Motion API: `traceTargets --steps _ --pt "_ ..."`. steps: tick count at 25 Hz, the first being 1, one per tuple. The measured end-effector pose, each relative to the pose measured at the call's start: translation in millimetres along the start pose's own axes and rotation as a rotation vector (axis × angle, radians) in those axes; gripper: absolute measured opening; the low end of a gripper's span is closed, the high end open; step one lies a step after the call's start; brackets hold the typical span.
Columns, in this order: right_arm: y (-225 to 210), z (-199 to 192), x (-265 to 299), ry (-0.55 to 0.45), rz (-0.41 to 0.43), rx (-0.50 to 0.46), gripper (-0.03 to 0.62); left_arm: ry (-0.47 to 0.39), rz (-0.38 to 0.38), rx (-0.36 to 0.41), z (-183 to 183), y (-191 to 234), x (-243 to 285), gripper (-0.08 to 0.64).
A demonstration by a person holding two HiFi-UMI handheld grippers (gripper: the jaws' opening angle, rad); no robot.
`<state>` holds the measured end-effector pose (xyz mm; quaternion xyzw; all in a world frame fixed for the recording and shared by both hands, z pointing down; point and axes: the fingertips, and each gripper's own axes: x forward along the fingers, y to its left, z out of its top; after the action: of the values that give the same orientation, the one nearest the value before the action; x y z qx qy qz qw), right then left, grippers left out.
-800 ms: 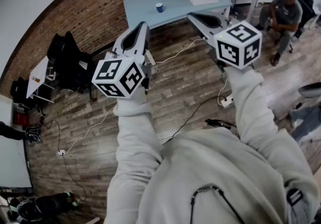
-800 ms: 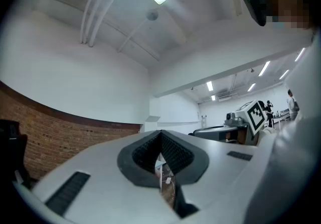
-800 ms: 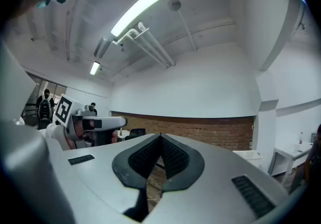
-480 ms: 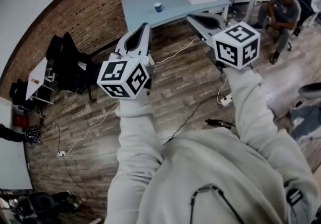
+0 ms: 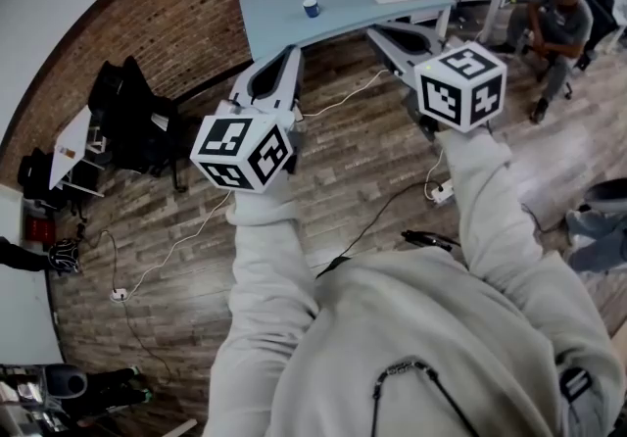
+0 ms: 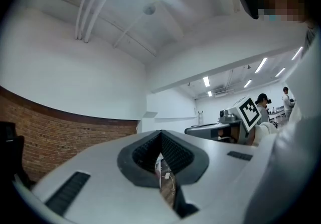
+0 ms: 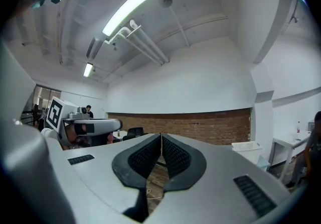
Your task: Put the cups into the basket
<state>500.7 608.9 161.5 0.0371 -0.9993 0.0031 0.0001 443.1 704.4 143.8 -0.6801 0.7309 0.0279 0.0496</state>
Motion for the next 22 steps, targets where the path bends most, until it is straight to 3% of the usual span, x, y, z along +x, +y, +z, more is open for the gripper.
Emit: traceTargets --steps 10,14,22 --pt "-14.7 -25.7 40.4 0.043 0.088 0.013 0.008 0.018 0.01 -0.026 -21.1 42.2 28.2 -0.005" --pt "-41.4 -35.7 70.5 0.06 0.08 0.019 0.009 0.01 -0.004 -0.03 -32.2 69.6 59.3 -0.005" --pt "-123.8 -38.9 185.5 0.071 0.047 0.011 0.008 0.001 -0.01 -0.03 -55.1 180.8 156.6 -0.005"
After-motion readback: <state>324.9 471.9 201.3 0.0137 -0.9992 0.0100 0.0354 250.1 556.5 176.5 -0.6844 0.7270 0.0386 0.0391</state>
